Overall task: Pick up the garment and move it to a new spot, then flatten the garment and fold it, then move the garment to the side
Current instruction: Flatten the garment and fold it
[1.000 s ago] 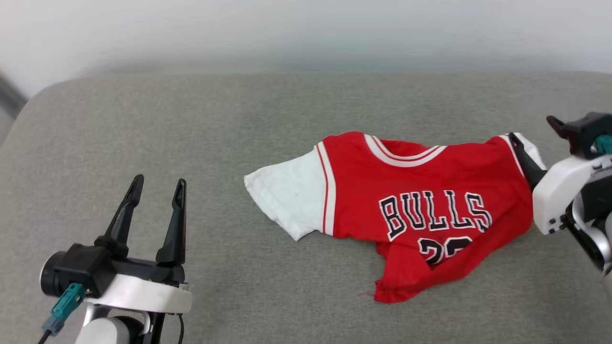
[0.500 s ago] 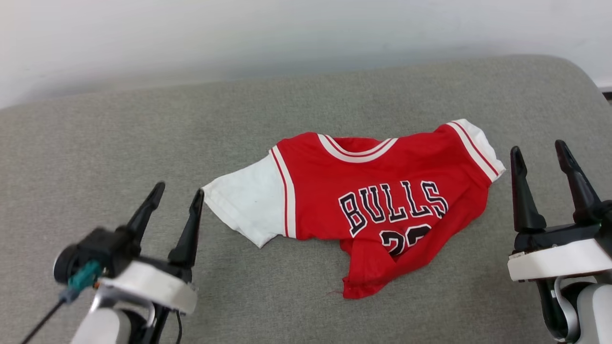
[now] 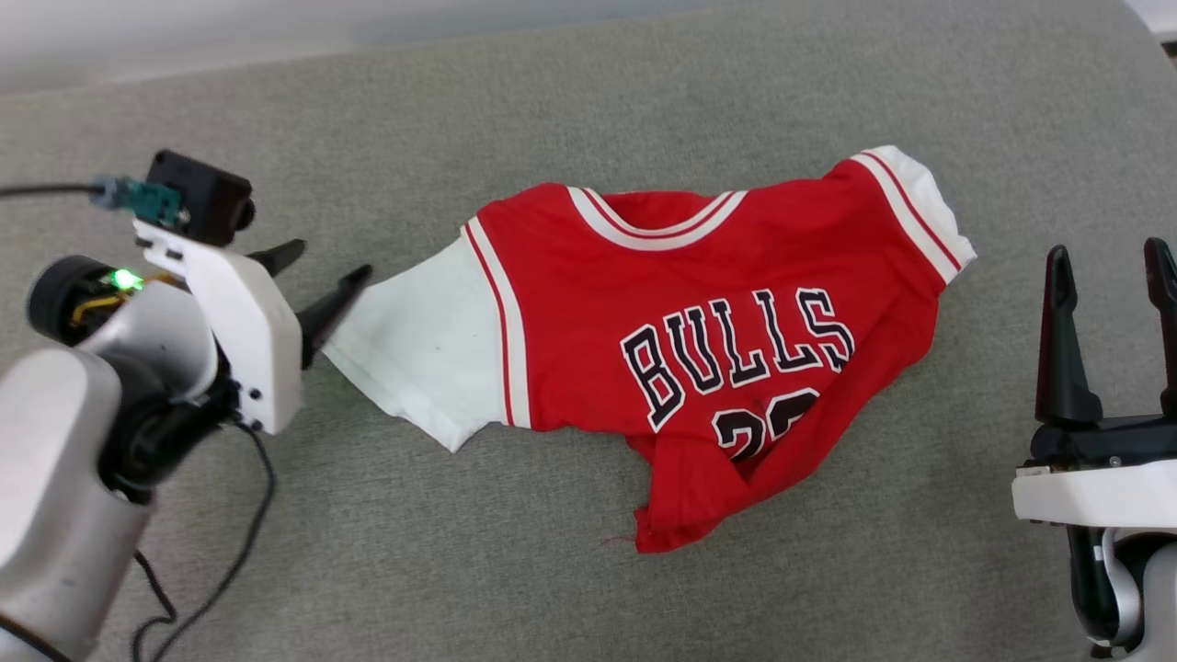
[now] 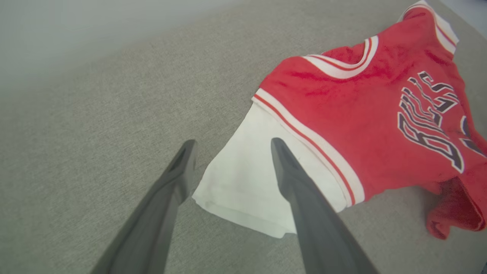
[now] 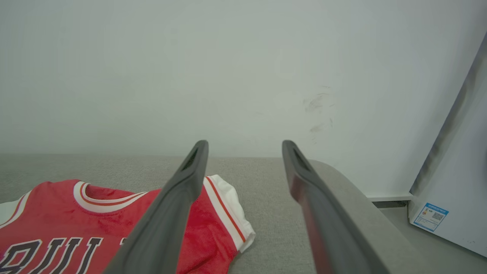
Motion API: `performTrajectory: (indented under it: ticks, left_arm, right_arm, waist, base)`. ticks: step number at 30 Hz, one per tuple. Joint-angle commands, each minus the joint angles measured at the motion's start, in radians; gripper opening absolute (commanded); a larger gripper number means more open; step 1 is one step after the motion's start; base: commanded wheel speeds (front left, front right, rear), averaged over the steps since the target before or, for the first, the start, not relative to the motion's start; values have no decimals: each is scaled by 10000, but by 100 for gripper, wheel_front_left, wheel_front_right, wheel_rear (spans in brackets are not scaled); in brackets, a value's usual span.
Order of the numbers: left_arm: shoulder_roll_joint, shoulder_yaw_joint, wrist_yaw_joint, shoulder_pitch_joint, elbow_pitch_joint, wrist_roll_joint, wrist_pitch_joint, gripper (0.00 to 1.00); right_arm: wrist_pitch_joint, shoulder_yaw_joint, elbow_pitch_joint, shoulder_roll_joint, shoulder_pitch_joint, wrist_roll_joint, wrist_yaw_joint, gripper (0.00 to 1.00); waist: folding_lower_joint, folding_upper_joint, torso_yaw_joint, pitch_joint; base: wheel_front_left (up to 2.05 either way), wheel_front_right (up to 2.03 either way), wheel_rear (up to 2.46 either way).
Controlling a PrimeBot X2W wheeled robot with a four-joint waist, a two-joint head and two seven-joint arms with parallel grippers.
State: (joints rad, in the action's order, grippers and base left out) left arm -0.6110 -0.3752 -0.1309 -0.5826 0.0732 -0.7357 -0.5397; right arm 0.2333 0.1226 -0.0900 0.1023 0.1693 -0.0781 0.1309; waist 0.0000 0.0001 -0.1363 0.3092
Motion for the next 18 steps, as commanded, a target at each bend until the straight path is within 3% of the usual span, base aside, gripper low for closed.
performTrajectory:
  ticks: [1,5,16,18]
  left_arm:
    - [-269,-103,12,-310,164,-98,-542,100]
    - [-673,-597,12,-657,565,-492,-1901,100]
    - [-877,-1086,114,-320,1662,-594,-2798,100]
    - [-854,-1192,106,-176,1718,-709,-2947,0]
  right_arm:
    - [57,-53,-5,-85,153,112,-3,100]
    - [147,-52,111,-191,198,236,-5,100]
    - [290,53,477,-475,279,509,-3,100]
    - [298,27,571,-487,276,620,-3,100]
  waist:
    - [0,-1,-200,334]
    - [0,-1,-376,636]
    - [0,-1,-635,1131]
    - [0,-1,-621,1170]
  base:
    - [0,0,0]
    - [0,0,0]
    - [0,0,0]
    - [0,0,0]
